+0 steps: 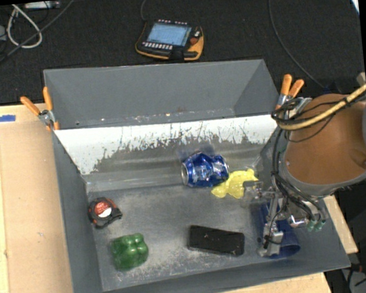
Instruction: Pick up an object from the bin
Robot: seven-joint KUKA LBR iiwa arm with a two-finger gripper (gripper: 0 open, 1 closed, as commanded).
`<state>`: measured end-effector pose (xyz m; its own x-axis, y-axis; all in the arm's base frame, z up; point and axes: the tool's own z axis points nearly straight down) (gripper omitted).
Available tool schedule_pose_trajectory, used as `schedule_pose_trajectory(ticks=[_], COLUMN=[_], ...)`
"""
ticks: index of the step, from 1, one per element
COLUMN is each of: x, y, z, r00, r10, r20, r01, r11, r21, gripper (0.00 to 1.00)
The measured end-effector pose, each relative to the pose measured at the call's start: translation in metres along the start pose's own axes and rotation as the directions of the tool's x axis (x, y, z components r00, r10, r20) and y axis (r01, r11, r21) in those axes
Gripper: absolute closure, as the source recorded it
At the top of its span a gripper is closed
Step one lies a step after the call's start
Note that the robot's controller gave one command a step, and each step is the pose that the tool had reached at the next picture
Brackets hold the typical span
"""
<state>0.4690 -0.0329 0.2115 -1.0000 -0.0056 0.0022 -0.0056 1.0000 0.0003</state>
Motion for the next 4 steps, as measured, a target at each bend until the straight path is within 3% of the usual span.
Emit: schedule_pose_trajectory(ticks=[1, 2, 3, 4], x=[0.0, -0.018, -0.019, -0.019], y=[0.0, 0.028, 0.027, 0.027], z=[0.0, 0.099, 0.095, 0.095], r00=[1.0, 0.994, 0.994, 0.994], r10=[0.0, -0.106, -0.105, -0.106], r20=[0.0, -0.008, -0.003, -0.003], r01=[0.0, 0.106, 0.105, 0.106], r11=[1.0, 0.994, 0.994, 0.994], r21=[0.0, -0.002, -0.001, -0.001], gripper=[0.0, 0.0, 1.0, 0.0])
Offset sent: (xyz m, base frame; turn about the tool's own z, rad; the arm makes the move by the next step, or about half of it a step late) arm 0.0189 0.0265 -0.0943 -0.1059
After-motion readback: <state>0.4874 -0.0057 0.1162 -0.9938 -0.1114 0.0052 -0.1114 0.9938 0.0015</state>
